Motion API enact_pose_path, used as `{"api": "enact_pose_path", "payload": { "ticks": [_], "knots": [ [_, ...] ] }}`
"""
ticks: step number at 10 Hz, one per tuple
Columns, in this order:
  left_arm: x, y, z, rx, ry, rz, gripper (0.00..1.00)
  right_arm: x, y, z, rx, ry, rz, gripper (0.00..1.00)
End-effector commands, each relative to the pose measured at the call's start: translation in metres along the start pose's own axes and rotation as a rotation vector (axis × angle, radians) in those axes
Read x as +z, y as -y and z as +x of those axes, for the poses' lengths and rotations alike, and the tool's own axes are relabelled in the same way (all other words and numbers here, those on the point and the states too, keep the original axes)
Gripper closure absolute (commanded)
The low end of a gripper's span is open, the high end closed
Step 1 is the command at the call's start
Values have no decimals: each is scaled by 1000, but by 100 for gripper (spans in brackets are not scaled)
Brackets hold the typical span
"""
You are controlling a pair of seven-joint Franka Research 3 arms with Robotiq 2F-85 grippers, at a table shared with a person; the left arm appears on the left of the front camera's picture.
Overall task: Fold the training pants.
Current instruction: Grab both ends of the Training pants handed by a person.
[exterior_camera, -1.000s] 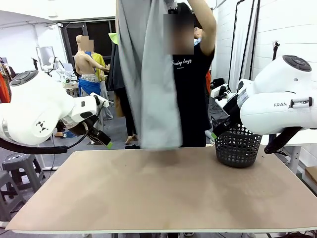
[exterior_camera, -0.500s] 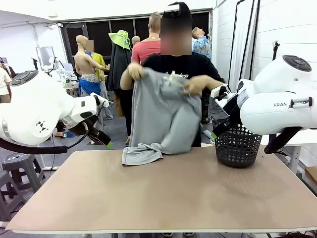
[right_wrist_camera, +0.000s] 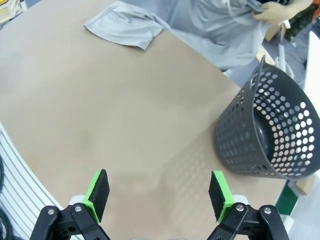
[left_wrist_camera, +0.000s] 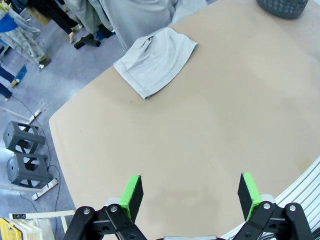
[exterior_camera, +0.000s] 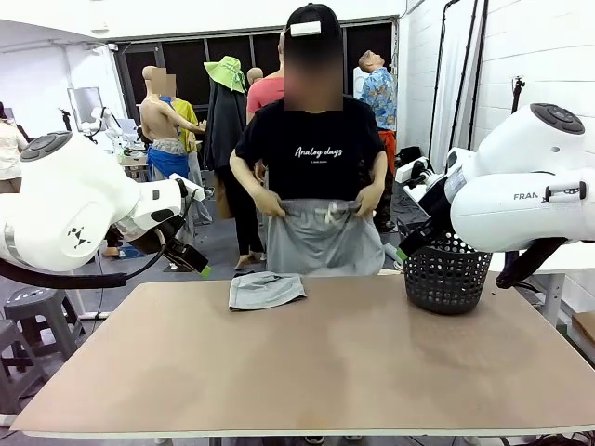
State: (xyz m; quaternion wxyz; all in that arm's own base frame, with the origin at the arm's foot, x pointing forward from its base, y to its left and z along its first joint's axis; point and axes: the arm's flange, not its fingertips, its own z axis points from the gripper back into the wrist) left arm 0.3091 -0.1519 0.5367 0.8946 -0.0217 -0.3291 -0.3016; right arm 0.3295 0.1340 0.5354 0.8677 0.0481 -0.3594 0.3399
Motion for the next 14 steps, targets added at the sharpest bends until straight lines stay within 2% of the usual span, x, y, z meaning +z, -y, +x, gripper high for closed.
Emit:
{"api": "enact_pose_path", "payload": {
  "ticks": [1,14],
  "knots": [
    [0,0,0,-9,0,2,0,-1,1,0,-3,3,3,0],
    [0,0,0,-9,0,2,0,-1,1,0,-3,3,3,0]
  ]
}}
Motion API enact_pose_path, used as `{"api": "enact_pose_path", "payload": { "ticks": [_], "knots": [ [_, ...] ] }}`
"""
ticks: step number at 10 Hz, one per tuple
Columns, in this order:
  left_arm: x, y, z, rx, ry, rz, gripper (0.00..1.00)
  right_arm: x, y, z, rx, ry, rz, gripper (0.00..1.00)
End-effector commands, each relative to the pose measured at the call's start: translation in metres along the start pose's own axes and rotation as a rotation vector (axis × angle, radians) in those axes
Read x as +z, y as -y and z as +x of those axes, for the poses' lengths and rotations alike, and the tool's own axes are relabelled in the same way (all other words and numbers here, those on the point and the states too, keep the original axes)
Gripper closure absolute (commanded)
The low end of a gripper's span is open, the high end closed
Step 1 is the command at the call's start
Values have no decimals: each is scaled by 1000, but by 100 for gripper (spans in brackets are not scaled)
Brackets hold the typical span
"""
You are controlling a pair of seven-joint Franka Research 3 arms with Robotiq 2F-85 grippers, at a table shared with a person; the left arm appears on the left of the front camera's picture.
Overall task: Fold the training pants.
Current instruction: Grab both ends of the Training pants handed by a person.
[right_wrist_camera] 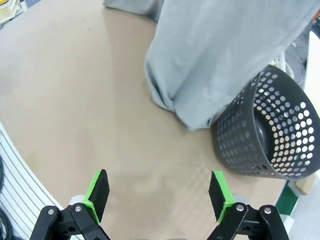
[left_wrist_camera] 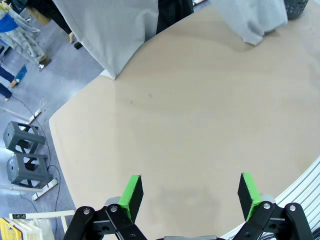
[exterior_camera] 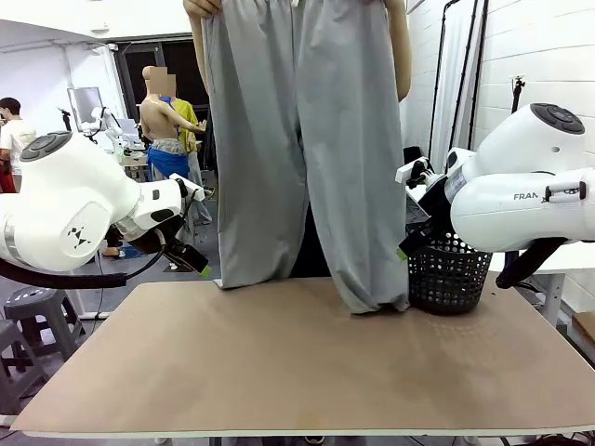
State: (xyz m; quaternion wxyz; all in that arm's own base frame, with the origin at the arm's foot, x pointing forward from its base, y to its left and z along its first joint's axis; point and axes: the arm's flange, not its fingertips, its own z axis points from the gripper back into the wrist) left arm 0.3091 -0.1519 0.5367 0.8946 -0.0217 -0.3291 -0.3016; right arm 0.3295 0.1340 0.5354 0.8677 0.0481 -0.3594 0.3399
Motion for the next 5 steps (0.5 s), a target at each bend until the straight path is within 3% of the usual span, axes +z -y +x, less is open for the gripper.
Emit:
{"api": "enact_pose_path", "payload": {
  "ticks": [1,5],
  "knots": [
    [0,0,0,-9,0,2,0,-1,1,0,-3,3,3,0],
    [0,0,0,-9,0,2,0,-1,1,0,-3,3,3,0]
  ]
}}
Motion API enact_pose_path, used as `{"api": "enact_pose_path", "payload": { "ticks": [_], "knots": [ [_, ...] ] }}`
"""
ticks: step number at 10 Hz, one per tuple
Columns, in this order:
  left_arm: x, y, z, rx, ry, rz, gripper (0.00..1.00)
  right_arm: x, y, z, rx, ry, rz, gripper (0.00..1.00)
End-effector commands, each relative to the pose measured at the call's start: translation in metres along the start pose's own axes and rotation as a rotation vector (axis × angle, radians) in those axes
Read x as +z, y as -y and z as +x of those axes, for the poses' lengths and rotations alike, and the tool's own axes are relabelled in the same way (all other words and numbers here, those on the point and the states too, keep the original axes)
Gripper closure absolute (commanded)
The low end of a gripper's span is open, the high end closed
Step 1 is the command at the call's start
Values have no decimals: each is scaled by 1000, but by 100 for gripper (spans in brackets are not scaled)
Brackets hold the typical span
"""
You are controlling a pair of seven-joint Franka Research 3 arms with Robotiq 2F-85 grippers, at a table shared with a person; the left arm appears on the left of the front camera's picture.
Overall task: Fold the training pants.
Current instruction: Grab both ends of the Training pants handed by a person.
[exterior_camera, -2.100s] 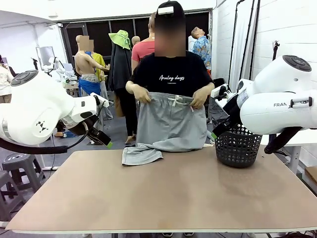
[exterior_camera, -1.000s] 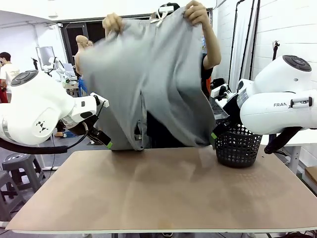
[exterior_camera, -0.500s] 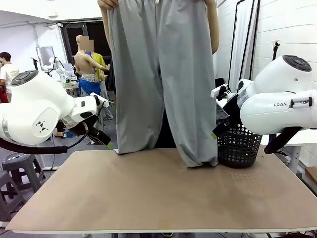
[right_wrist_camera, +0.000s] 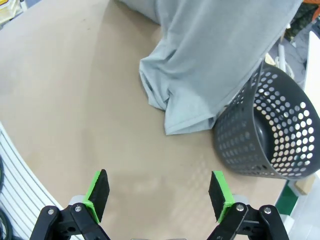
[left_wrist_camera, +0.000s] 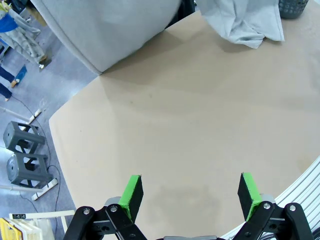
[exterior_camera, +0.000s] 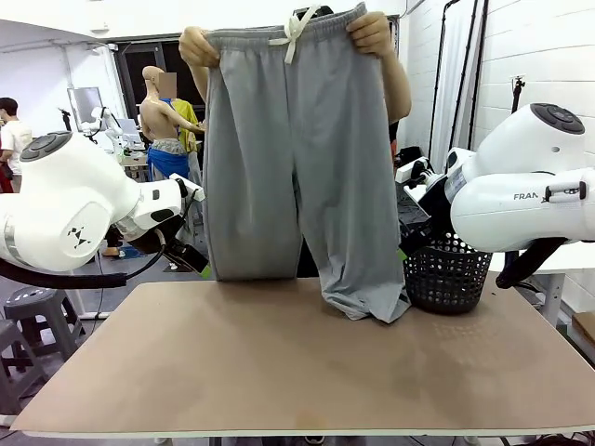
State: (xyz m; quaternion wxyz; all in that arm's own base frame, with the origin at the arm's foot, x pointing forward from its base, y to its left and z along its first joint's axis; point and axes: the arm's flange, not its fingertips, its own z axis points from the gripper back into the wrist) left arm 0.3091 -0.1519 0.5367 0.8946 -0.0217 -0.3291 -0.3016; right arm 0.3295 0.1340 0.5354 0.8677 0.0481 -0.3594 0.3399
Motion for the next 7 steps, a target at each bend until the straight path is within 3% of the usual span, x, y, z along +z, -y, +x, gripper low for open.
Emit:
{"api": "enact_pose_path", "payload": {
  "ticks": [1,7],
  "knots": [
    [0,0,0,-9,0,2,0,-1,1,0,-3,3,3,0],
    [0,0,0,-9,0,2,0,-1,1,0,-3,3,3,0]
  ]
}}
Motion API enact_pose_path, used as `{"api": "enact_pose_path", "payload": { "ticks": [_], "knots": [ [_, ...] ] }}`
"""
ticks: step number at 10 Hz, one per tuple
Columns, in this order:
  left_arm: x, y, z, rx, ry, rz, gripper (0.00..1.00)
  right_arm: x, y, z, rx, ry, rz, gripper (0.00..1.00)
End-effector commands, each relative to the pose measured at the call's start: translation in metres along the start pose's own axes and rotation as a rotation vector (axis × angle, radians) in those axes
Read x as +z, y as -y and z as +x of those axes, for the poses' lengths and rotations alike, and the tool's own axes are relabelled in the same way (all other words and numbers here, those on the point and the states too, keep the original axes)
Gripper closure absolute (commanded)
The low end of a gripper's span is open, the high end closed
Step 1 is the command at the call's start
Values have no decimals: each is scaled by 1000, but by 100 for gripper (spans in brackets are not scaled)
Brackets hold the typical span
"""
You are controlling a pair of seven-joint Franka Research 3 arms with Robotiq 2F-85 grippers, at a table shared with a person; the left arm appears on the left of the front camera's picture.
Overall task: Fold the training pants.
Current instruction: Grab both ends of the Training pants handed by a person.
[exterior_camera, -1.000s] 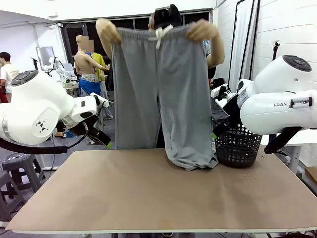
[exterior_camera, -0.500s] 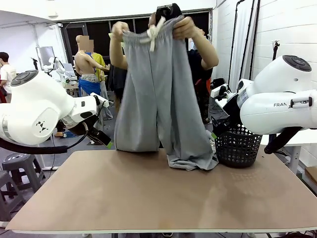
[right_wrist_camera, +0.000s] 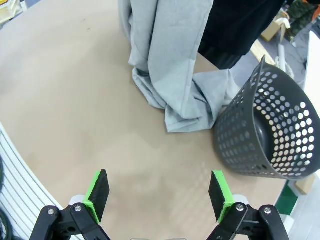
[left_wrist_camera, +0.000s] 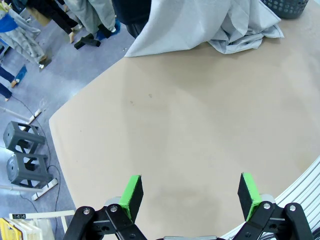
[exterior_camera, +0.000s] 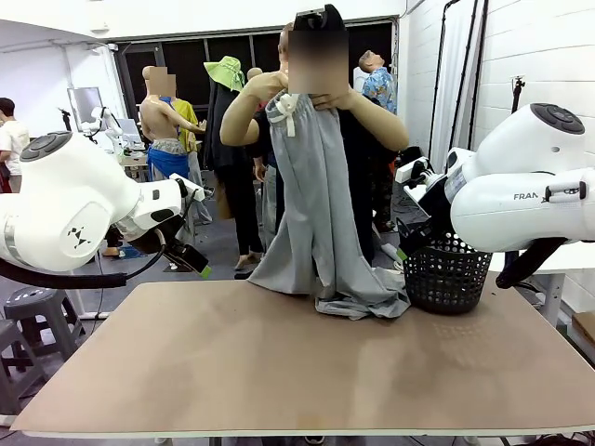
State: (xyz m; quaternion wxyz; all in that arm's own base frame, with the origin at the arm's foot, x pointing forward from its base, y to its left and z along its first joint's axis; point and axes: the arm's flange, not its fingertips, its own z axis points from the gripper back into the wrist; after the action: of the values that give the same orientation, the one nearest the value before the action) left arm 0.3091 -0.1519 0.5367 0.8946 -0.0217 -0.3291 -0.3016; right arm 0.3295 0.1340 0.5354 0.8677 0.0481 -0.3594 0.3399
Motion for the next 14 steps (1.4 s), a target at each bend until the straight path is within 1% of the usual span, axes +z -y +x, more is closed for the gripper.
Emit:
{"api": "enact_pose_path", "payload": {
  "ticks": [1,14],
  "knots": [
    [0,0,0,-9,0,2,0,-1,1,0,-3,3,3,0],
    [0,0,0,-9,0,2,0,-1,1,0,-3,3,3,0]
  ]
}}
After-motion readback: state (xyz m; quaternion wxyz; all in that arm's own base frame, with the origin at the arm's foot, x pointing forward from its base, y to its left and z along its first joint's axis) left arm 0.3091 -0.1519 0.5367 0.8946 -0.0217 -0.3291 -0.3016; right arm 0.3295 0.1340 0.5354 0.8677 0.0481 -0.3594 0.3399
